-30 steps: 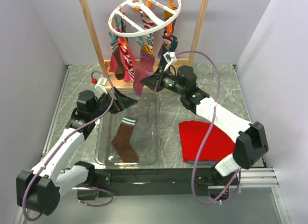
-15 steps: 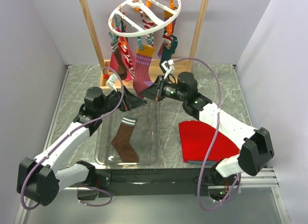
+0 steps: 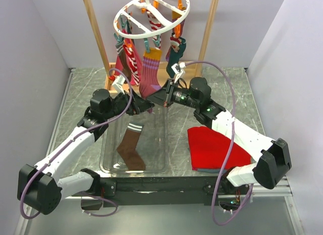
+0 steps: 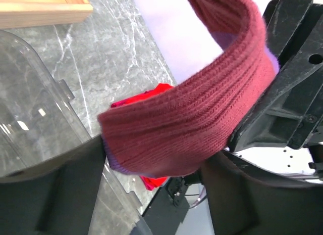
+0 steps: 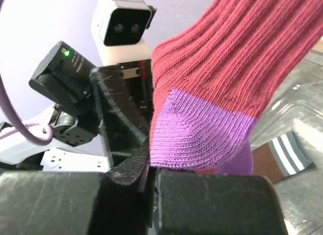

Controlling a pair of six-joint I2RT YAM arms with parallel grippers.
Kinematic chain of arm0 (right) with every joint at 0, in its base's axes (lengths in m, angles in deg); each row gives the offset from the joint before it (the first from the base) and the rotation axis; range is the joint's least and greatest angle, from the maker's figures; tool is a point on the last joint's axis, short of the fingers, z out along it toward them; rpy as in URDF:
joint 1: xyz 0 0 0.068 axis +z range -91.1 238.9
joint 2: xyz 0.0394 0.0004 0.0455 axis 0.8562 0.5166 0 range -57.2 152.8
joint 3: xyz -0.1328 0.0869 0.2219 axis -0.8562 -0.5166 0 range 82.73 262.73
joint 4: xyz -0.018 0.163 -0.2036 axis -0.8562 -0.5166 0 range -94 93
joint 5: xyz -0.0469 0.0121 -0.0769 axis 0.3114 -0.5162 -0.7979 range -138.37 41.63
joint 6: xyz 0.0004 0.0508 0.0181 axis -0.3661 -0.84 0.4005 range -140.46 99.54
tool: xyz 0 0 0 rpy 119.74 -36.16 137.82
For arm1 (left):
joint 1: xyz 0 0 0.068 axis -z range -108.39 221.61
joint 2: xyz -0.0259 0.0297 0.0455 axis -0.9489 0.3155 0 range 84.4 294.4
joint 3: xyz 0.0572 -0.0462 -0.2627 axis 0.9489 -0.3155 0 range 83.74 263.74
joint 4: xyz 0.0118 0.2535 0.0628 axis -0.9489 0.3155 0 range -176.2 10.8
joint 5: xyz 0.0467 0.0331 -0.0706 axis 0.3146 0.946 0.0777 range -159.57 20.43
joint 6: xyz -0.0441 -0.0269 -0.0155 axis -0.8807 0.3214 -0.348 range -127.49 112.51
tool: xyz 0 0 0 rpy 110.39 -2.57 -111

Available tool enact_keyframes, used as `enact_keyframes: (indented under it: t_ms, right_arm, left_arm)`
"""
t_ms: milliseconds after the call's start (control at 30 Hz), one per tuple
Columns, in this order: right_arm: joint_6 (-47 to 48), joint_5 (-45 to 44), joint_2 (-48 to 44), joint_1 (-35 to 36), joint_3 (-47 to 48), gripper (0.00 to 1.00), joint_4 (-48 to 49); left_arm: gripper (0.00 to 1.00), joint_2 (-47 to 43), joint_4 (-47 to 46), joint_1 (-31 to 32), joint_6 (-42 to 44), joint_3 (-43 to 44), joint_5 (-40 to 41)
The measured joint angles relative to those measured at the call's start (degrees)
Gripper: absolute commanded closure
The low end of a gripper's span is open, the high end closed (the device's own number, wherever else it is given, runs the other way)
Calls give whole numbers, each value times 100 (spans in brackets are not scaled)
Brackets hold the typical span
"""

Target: Remove the socks clipped to the hanger

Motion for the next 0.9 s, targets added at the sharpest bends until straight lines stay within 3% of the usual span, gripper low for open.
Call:
enact_keyframes:
  t_ms: [67, 167, 200, 267, 467, 667, 733, 900]
  right_arm:
    - [-24, -11, 0, 31, -2, 100, -7]
    - [-20, -11, 2, 133, -2, 100, -44]
    - [-17, -15, 2, 166, -2, 100, -83]
    - [11, -39, 0, 210, -2, 94, -155]
    - [334, -348, 0, 299, 170, 59, -737]
    - [1154, -1246, 81, 337, 1128, 36, -1891]
    - [1392, -1462, 186, 337, 1506, 21, -2164]
    - [1904, -1849, 612, 337, 2538, 18, -2754]
  left_arm:
    - [51, -7, 2, 4, 2, 0, 0]
    - [78, -46, -22, 4, 0, 0, 4]
    - [91, -79, -17, 4, 33, 0, 0]
    - [99, -146, 2, 4, 11, 4, -20]
    - [99, -398, 254, 2, 35, 9, -39]
    - [99, -831, 511, -7, 31, 7, -120]
    - [99, -968, 544, -7, 28, 7, -162]
    - [99, -1217, 717, -7, 28, 7, -203]
